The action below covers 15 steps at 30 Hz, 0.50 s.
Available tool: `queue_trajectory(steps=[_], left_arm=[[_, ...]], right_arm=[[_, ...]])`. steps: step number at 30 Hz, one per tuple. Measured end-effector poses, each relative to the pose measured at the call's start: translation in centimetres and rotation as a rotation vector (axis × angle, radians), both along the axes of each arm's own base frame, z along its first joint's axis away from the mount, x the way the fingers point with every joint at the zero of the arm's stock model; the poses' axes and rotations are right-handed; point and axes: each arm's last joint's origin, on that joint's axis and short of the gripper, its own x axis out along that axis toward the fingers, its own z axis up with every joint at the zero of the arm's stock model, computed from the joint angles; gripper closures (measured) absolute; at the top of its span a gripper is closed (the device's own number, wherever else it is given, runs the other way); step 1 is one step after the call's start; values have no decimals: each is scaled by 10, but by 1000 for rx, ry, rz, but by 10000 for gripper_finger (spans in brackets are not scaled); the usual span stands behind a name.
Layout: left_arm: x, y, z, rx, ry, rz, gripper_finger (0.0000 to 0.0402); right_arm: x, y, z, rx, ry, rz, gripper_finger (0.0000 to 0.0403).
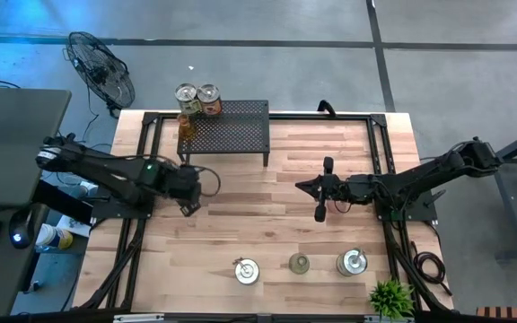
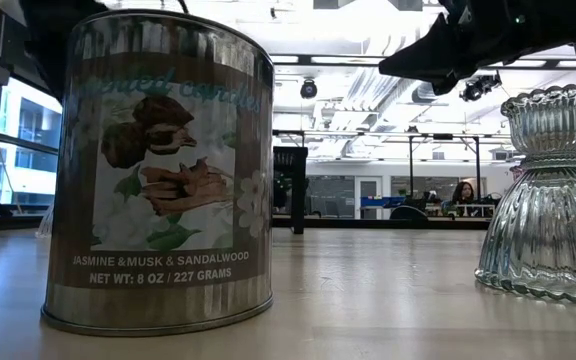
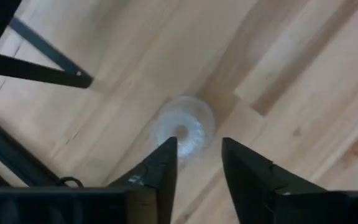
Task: Pick & Place candle stick holders
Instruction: Put the transparent candle holder on the shelf aligned with the orange scented candle
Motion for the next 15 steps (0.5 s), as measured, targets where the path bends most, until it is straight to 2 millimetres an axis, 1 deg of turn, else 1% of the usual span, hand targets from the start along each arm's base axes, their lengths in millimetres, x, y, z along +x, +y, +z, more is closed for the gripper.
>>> queue_trajectory(steps=[3, 5, 9, 15], left_arm=[[9, 10, -7, -12, 14, -16, 256], [14, 14, -12, -16, 27, -36, 248], [21, 16, -21, -24, 86, -43, 245], [28, 15, -32, -52, 142, -20, 245]], right_arm=[[0, 0, 0, 1, -2, 0, 401], [0, 0, 0, 0, -1, 0, 402], [0, 0, 0, 0, 1, 2, 401], [0, 0, 0, -1, 1, 4, 402]])
